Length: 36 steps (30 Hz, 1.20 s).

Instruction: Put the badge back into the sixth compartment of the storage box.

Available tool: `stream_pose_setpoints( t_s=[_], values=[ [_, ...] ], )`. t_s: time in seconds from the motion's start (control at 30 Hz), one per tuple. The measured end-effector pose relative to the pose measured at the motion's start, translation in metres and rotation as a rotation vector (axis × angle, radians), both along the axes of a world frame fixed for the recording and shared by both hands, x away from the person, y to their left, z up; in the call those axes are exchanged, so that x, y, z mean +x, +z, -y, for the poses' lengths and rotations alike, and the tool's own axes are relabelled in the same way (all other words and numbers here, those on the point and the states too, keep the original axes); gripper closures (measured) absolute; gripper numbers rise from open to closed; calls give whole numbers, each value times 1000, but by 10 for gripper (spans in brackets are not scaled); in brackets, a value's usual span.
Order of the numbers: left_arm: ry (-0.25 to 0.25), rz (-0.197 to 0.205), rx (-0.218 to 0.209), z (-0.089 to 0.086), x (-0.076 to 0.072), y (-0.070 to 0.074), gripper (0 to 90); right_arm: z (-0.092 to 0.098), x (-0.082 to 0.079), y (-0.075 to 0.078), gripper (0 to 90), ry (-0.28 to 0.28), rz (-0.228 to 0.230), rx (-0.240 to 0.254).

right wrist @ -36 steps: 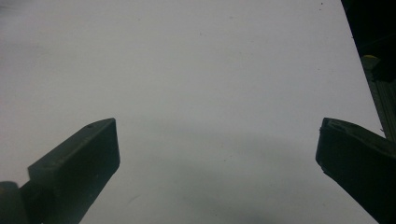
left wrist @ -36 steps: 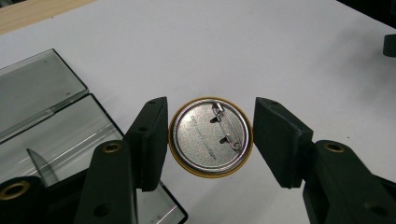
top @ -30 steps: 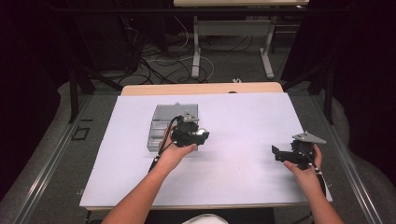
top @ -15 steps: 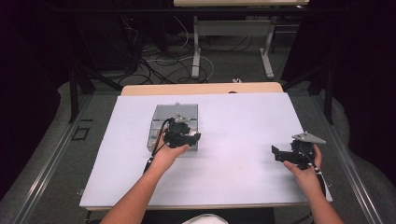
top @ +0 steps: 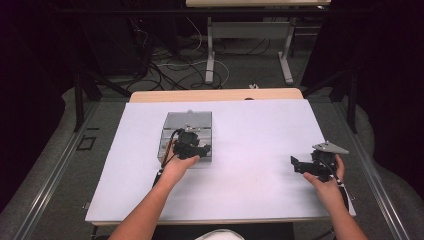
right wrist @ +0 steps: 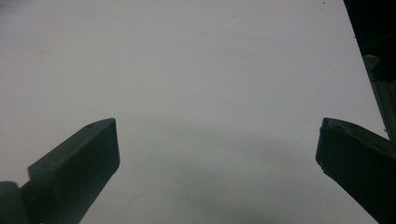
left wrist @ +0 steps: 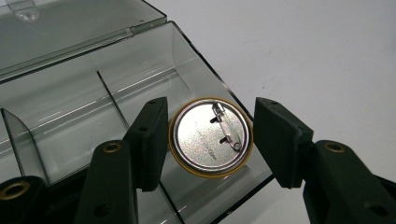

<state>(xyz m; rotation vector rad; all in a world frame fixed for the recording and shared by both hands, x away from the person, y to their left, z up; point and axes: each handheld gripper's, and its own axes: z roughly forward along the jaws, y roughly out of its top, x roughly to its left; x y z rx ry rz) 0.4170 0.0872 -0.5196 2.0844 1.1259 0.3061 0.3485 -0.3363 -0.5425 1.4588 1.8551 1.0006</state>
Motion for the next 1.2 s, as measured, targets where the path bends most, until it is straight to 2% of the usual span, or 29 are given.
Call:
stream_pose_setpoints(
  t_s=[0.1, 0.33, 0.5, 0.67, 0.8, 0.87, 0.97, 1.03, 1.17, 1.2],
  values=[
    [2, -8, 11, 0, 0, 0, 470, 0, 0, 0, 0, 0, 0, 1],
    [14, -14, 5, 0, 1, -3, 461, 0, 0, 0, 0, -1, 0, 1],
    [26, -8, -5, -1, 1, -1, 414, 0, 0, 0, 0, 2, 3, -3],
    [33, 4, 5, -3, 1, 1, 355, 0, 0, 0, 0, 2, 3, -3],
    [36, 19, -14, -4, 1, 3, 323, 0, 0, 0, 0, 2, 2, 0],
    [43, 10, -31, -4, 0, 5, 289, 0, 0, 0, 0, -1, 0, 2],
    [52, 9, -27, -6, 0, 8, 247, 0, 0, 0, 0, -1, 0, 2],
    [59, 4, -50, -8, 0, 10, 230, 0, 0, 0, 0, -3, 0, 6],
    [56, 21, -71, -12, -1, 14, 174, 0, 0, 0, 0, 3, 5, -2],
    [59, 24, -66, -14, -1, 15, 165, 0, 0, 0, 0, -2, 1, 4]
  ],
)
